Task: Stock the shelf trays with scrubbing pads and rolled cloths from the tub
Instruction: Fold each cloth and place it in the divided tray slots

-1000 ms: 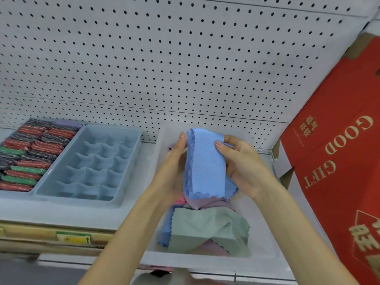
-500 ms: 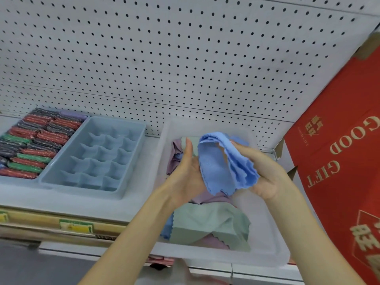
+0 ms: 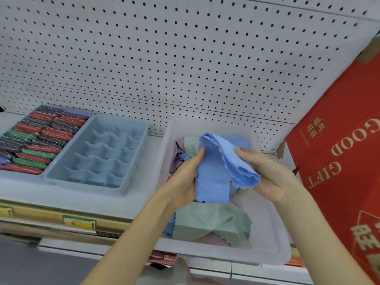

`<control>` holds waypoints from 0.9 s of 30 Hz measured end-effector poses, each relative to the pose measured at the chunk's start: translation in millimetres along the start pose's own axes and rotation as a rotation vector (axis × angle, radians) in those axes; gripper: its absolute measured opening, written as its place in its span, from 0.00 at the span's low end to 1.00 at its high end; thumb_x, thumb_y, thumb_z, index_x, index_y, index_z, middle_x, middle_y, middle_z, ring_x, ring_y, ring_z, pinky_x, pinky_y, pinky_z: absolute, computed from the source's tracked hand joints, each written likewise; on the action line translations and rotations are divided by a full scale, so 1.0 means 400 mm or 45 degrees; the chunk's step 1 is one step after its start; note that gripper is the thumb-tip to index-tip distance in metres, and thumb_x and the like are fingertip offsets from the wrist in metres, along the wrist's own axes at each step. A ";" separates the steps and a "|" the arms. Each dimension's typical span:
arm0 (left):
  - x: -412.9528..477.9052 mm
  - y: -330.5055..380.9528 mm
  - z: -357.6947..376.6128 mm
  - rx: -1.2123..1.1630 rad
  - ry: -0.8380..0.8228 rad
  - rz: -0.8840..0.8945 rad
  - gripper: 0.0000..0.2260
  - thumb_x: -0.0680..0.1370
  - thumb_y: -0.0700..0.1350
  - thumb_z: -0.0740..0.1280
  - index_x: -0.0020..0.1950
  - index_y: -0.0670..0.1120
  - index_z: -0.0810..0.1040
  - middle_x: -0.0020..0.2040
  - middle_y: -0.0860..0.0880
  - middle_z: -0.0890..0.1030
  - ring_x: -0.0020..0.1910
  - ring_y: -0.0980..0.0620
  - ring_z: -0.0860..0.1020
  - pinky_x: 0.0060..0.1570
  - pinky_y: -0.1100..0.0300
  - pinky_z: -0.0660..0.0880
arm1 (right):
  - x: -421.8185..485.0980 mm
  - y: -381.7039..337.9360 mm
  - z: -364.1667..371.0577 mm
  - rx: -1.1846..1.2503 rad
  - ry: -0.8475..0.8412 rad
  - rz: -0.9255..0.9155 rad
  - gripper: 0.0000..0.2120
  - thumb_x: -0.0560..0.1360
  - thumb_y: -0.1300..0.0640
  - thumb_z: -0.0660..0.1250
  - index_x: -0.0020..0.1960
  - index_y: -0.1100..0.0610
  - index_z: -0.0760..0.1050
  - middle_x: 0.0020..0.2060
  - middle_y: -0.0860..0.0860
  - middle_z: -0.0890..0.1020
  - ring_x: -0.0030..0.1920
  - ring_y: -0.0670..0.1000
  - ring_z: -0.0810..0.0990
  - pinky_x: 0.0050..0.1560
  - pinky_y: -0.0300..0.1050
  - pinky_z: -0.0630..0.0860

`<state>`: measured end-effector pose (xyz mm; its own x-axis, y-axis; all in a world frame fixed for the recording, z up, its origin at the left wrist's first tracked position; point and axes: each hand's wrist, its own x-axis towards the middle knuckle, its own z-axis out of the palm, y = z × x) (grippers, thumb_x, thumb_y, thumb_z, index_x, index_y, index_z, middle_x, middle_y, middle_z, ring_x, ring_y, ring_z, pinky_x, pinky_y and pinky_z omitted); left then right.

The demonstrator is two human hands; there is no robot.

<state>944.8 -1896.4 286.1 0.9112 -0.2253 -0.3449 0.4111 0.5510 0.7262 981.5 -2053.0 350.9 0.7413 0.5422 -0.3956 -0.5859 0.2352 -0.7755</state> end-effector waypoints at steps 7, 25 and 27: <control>-0.012 0.004 0.014 -0.181 0.056 -0.033 0.31 0.72 0.67 0.55 0.63 0.47 0.77 0.59 0.42 0.81 0.59 0.42 0.79 0.63 0.44 0.72 | 0.015 0.070 0.005 -0.121 0.075 -0.059 0.12 0.74 0.60 0.65 0.57 0.60 0.78 0.52 0.57 0.84 0.50 0.55 0.83 0.45 0.49 0.82; -0.043 -0.014 -0.011 -0.233 0.096 0.014 0.30 0.67 0.64 0.63 0.60 0.44 0.78 0.55 0.41 0.83 0.53 0.44 0.82 0.55 0.47 0.76 | 0.015 0.128 0.014 -0.333 0.196 -0.138 0.09 0.72 0.61 0.69 0.53 0.58 0.80 0.48 0.54 0.85 0.45 0.53 0.84 0.47 0.50 0.80; -0.048 -0.008 -0.015 -0.202 0.093 0.020 0.26 0.69 0.59 0.65 0.59 0.43 0.79 0.54 0.41 0.83 0.51 0.44 0.82 0.56 0.46 0.76 | 0.016 0.134 0.013 -0.371 0.217 -0.152 0.10 0.72 0.62 0.69 0.53 0.58 0.79 0.46 0.54 0.85 0.44 0.53 0.85 0.44 0.51 0.80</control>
<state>926.0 -1889.1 286.9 0.9109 -0.1598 -0.3805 0.3819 0.6754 0.6309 953.3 -2032.5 309.4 0.8572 0.3765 -0.3514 -0.3923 0.0353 -0.9191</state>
